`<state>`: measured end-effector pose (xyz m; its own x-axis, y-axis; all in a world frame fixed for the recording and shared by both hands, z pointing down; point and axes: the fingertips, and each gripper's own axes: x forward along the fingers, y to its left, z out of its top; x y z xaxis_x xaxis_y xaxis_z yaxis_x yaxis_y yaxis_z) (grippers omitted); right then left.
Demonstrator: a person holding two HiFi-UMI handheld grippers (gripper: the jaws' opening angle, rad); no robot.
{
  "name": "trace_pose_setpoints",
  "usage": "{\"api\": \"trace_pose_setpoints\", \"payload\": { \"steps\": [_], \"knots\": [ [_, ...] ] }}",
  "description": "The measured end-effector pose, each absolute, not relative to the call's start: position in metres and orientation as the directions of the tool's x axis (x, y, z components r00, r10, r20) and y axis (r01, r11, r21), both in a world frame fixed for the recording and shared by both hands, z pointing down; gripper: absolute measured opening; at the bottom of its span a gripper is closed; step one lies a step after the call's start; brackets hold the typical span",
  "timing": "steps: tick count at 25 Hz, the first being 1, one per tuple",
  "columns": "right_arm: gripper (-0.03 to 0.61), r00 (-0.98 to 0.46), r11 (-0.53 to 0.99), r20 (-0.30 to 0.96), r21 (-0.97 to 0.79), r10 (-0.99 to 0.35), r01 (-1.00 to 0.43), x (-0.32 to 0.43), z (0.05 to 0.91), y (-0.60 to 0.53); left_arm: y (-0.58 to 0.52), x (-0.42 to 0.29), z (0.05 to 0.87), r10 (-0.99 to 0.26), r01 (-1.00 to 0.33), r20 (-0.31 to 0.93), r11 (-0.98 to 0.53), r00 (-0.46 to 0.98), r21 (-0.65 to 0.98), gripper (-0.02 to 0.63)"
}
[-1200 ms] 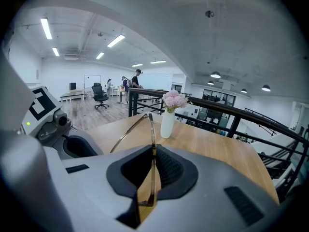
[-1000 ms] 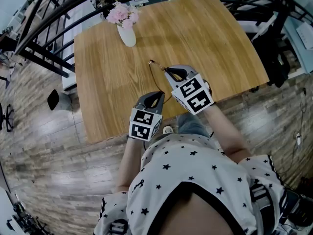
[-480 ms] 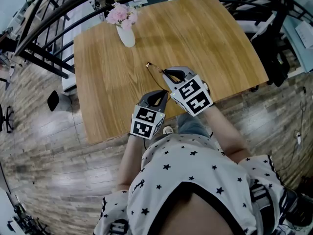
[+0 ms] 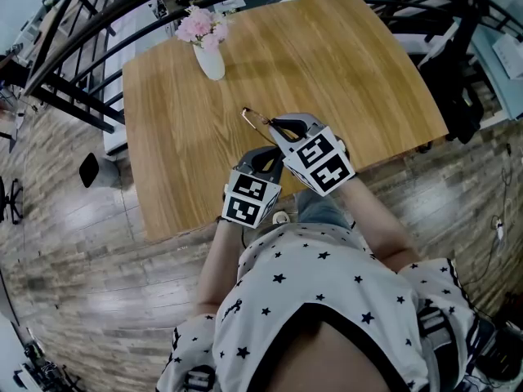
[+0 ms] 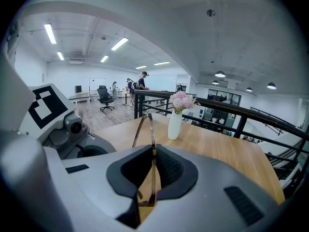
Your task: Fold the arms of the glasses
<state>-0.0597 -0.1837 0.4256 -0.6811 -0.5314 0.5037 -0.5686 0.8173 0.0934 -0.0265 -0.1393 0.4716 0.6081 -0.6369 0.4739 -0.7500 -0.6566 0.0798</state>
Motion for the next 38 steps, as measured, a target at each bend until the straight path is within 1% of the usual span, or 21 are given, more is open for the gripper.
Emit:
{"api": "trace_pose_setpoints", "payload": {
  "steps": [9,22,31,38],
  "knots": [
    [0.021,-0.692,0.829,0.507,0.083,-0.513,-0.553,-0.065,0.427,-0.177,-0.143,-0.021,0.465,-0.649,-0.749,0.45,-0.659,0.613,0.07,0.011],
    [0.021,-0.696,0.828,0.499,0.085,-0.517,-0.554,-0.067,0.425,-0.179,-0.144,-0.032,0.466,-0.662,-0.763,0.454,-0.643,0.596,0.064,0.011],
    [0.021,-0.675,0.806,0.496,0.091,-0.546,-0.585,-0.056,0.425,-0.188,-0.143,-0.053,0.462,-0.711,-0.805,0.423,-0.587,0.562,0.083,0.011],
    [0.021,-0.653,0.779,0.492,0.09,-0.576,-0.62,-0.043,0.423,-0.198,-0.139,-0.072,0.458,-0.765,-0.847,0.377,-0.516,0.523,0.129,0.014]
  ]
}}
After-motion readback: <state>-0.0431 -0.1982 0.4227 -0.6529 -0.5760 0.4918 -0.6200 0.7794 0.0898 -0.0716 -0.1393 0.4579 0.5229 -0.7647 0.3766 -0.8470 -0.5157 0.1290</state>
